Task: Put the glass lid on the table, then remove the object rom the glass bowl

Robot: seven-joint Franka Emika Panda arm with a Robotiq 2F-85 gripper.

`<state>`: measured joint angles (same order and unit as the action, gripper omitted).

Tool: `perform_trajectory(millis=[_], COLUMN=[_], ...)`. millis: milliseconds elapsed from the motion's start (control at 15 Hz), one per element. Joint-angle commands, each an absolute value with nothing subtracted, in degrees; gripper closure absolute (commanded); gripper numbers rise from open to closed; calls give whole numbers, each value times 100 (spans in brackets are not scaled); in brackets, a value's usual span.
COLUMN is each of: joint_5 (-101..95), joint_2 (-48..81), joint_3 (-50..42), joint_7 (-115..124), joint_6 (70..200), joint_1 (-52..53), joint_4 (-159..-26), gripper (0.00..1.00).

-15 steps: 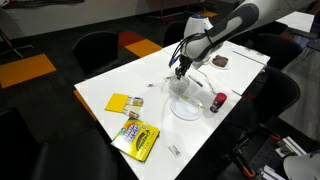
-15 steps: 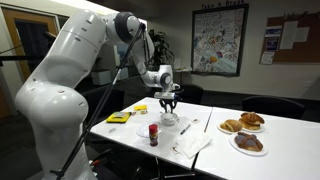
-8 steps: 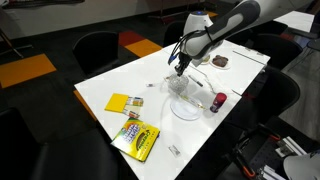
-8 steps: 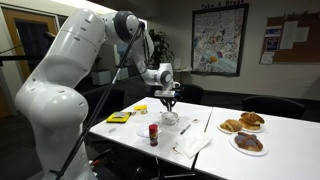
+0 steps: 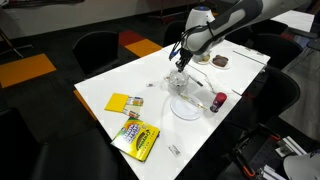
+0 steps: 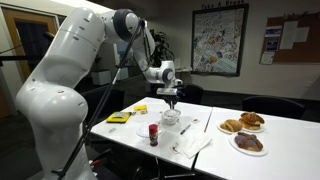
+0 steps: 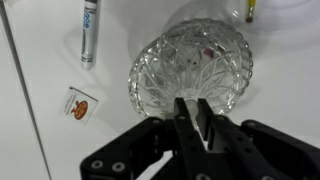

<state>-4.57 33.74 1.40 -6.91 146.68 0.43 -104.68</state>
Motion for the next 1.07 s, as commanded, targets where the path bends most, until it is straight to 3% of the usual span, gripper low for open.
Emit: perform_trajectory(millis=[0, 400, 1000], joint_5=[-406, -331, -441], joint_2=[3019, 3030, 2729], joint_3=[22, -245, -752], joint_7=[-659, -547, 223], joint_6=[14547, 14591, 14822], joint_1=[-112, -401, -448], joint_4=[-10500, -10415, -11375], gripper=[96, 96, 96])
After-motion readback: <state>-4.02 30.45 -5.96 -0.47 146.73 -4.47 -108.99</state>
